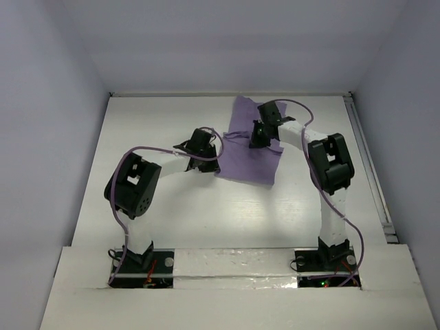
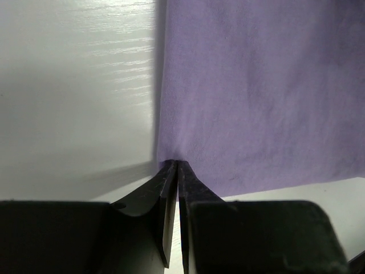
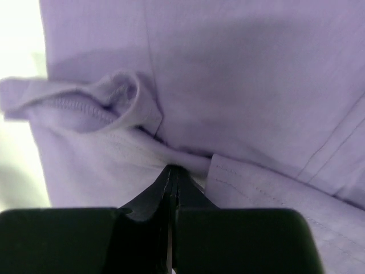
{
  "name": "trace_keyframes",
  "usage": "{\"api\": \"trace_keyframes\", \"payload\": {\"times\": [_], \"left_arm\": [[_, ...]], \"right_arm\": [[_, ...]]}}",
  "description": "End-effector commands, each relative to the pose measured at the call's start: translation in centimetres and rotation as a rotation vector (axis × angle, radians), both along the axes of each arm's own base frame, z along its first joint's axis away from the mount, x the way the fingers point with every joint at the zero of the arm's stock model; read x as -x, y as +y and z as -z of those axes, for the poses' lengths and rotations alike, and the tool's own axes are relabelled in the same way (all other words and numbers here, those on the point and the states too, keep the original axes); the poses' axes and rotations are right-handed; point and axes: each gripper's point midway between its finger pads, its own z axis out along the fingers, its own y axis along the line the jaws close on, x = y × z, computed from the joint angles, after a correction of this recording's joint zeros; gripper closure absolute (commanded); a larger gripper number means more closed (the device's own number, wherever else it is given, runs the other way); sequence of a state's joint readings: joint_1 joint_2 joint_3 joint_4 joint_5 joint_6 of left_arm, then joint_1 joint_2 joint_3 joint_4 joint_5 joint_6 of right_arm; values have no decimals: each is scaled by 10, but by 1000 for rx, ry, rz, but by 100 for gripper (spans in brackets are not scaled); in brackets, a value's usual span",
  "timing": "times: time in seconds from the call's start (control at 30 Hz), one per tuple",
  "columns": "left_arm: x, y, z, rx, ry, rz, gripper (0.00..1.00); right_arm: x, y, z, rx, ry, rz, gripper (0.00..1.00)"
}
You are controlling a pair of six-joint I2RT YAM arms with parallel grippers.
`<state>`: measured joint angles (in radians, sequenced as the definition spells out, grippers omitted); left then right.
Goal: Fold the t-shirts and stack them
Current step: Fold the folded rectangular tshirt in 1/3 of the way
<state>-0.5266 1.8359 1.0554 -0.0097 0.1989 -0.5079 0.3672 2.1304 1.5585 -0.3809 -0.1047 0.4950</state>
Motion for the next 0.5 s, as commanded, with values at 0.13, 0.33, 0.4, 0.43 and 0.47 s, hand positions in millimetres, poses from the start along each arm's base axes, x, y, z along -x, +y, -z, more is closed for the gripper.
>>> {"api": "trace_keyframes", "payload": {"times": [0.13, 0.33, 0.4, 0.43, 0.47], "left_arm": [[28, 26, 19, -114, 73, -2, 94], [26, 23, 12, -117, 54, 7, 94], [21, 21, 8, -115, 46, 5, 94], [19, 20, 5, -113, 40, 6, 94], [19, 20, 4, -112, 42, 6, 94]], "right_arm": [[-104, -36, -59, 165, -256, 120, 100], [-112, -32, -127, 87, -370, 85, 100], [-76, -18, -118, 41, -343, 23, 100], [-61, -7, -111, 4, -317, -20, 100], [-40, -9, -91, -1, -256, -36, 100]]}}
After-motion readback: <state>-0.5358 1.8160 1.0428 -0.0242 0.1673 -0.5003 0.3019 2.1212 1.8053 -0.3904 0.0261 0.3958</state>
